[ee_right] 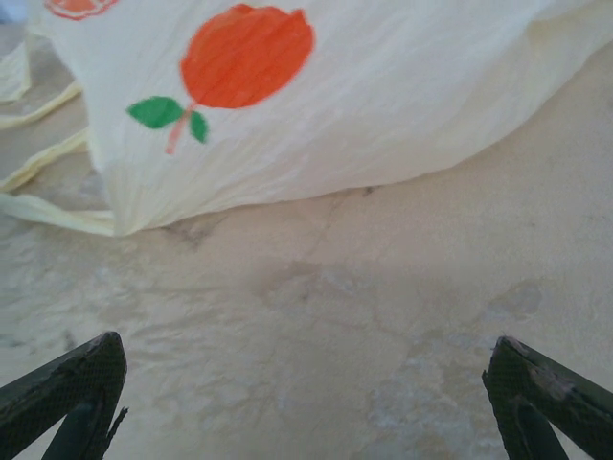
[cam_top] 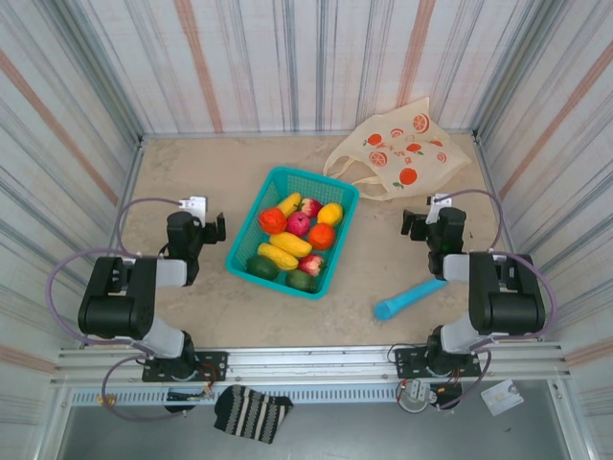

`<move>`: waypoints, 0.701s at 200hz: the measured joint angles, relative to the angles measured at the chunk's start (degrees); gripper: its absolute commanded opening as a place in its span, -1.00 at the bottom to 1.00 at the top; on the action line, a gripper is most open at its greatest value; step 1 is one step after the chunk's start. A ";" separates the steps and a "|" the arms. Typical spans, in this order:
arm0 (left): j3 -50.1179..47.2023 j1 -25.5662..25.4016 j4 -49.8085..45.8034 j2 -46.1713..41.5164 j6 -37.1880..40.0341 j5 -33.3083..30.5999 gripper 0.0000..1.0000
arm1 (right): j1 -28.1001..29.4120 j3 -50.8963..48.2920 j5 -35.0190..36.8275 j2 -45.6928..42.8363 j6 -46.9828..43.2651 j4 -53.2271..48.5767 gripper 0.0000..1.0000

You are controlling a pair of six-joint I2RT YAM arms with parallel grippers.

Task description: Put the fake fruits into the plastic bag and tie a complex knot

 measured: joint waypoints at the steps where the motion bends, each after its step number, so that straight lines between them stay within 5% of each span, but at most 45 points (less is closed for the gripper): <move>1: 0.00 -0.09 -0.13 -0.09 0.02 -0.22 0.97 | 0.07 0.20 0.00 -0.17 -0.02 -0.37 0.98; 36: 4.98 -4.96 -10.64 -10.25 2.99 -7.37 0.97 | 4.81 6.47 2.62 -12.50 -1.33 -8.28 0.98; 77: 14.91 -7.65 -18.91 -23.21 3.41 -6.16 0.97 | 16.17 17.35 7.04 -23.06 -0.96 -17.66 0.98; 120: 28.48 -29.07 -39.43 -32.83 -6.93 -9.07 0.97 | 37.29 28.98 13.49 -27.10 1.79 -34.86 0.98; 140: 35.30 -33.90 -54.36 -34.58 -14.45 -9.35 0.97 | 38.71 34.47 12.81 -28.50 9.99 -47.98 0.98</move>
